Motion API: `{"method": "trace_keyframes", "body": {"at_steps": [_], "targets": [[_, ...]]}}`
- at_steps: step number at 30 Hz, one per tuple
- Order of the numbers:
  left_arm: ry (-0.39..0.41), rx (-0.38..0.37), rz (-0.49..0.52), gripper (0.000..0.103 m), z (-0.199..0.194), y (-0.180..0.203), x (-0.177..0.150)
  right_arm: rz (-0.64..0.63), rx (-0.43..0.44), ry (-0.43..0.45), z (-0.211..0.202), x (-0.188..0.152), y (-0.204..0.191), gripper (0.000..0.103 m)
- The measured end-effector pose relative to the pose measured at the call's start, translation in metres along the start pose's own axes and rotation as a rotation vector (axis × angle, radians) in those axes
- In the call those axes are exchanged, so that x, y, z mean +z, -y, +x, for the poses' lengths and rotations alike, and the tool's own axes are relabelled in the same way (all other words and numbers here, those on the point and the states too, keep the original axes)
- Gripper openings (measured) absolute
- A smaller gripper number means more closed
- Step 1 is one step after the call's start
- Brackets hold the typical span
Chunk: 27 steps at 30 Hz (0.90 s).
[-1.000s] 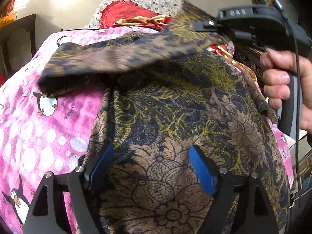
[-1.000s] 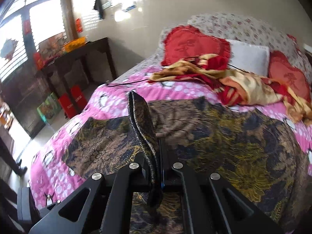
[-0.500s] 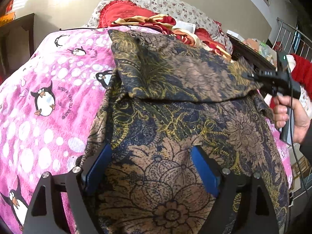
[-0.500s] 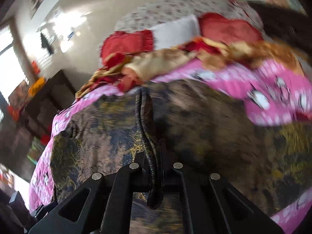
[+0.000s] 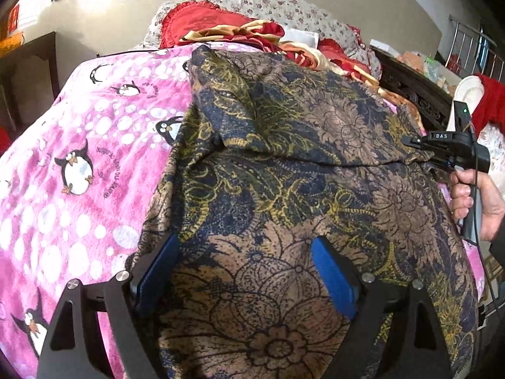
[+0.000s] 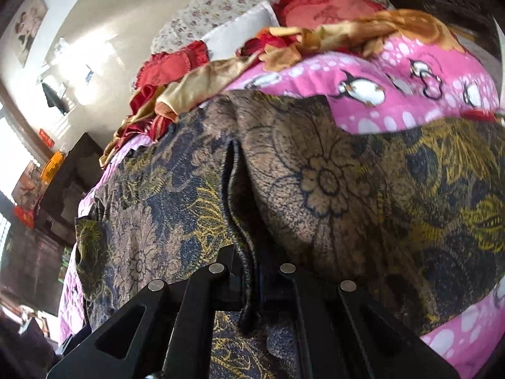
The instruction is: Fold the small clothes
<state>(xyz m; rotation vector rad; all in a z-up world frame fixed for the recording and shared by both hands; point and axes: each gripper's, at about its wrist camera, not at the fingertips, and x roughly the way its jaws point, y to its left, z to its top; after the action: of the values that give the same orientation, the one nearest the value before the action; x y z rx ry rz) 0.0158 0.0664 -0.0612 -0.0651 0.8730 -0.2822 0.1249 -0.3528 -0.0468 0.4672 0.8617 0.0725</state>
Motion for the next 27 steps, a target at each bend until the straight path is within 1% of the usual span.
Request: {"method": "trace_keyframes", "body": {"at_steps": [1, 4, 7, 8, 10, 11, 12, 13, 14, 16, 17, 18, 19, 20, 21, 23, 25, 27], "targets": [[0.007, 0.007, -0.002, 0.089, -0.003, 0.0, 0.002, -0.007, -0.008, -0.006, -0.001, -0.001, -0.001, 0.006], [0.082, 0.021, -0.02, 0.089, -0.017, -0.002, 0.025, -0.001, -0.028, -0.016, -0.003, -0.002, 0.001, 0.005], [0.146, 0.019, -0.042, 0.089, -0.023, -0.007, 0.062, 0.017, -0.037, -0.015, -0.007, -0.004, 0.005, 0.004], [0.165, 0.018, -0.048, 0.088, -0.021, -0.009, 0.079, 0.018, -0.045, -0.015, -0.008, -0.005, 0.006, 0.004], [0.18, 0.013, -0.063, 0.074, -0.014, -0.014, 0.101, 0.009, -0.06, -0.021, -0.011, -0.009, 0.002, 0.005], [0.175, 0.007, -0.073, 0.051, -0.007, -0.016, 0.113, 0.01, -0.061, -0.024, -0.011, -0.01, 0.002, 0.005], [0.148, -0.005, -0.084, 0.024, 0.005, -0.017, 0.127, 0.004, -0.059, -0.025, -0.011, -0.012, 0.001, 0.005], [0.121, -0.009, -0.086, 0.012, 0.017, -0.016, 0.136, -0.008, -0.06, -0.028, -0.011, -0.014, 0.0, 0.005], [0.097, 0.001, -0.076, 0.005, 0.03, -0.014, 0.145, -0.011, -0.057, -0.027, -0.011, -0.015, 0.001, 0.005], [0.064, 0.063, -0.039, 0.005, 0.057, -0.011, 0.154, -0.013, -0.048, -0.035, -0.015, -0.015, 0.001, 0.005], [0.032, 0.121, -0.026, 0.005, 0.072, -0.011, 0.153, -0.02, -0.043, -0.041, -0.018, -0.015, 0.0, 0.005], [-0.012, 0.166, -0.035, 0.004, 0.089, -0.018, 0.148, -0.033, -0.042, -0.039, -0.025, -0.015, 0.0, 0.006], [-0.062, 0.192, -0.051, 0.005, 0.104, -0.029, 0.139, -0.056, -0.053, -0.031, -0.034, -0.016, -0.001, 0.008], [-0.023, 0.177, -0.044, 0.005, 0.104, -0.034, 0.132, -0.081, -0.069, -0.02, -0.043, -0.016, -0.003, 0.009], [0.008, 0.179, -0.021, 0.005, 0.101, -0.034, 0.127, -0.113, -0.095, -0.001, -0.056, -0.017, -0.005, 0.01], [0.024, 0.186, -0.008, 0.005, 0.099, -0.032, 0.124, -0.159, -0.113, 0.047, -0.073, -0.016, -0.01, 0.01], [0.027, 0.181, -0.016, 0.005, 0.099, -0.034, 0.124, -0.197, -0.129, 0.105, -0.084, -0.012, -0.021, 0.01], [0.034, 0.174, -0.031, 0.005, 0.095, -0.037, 0.124, -0.24, -0.097, 0.133, -0.08, -0.008, -0.039, 0.01]]}}
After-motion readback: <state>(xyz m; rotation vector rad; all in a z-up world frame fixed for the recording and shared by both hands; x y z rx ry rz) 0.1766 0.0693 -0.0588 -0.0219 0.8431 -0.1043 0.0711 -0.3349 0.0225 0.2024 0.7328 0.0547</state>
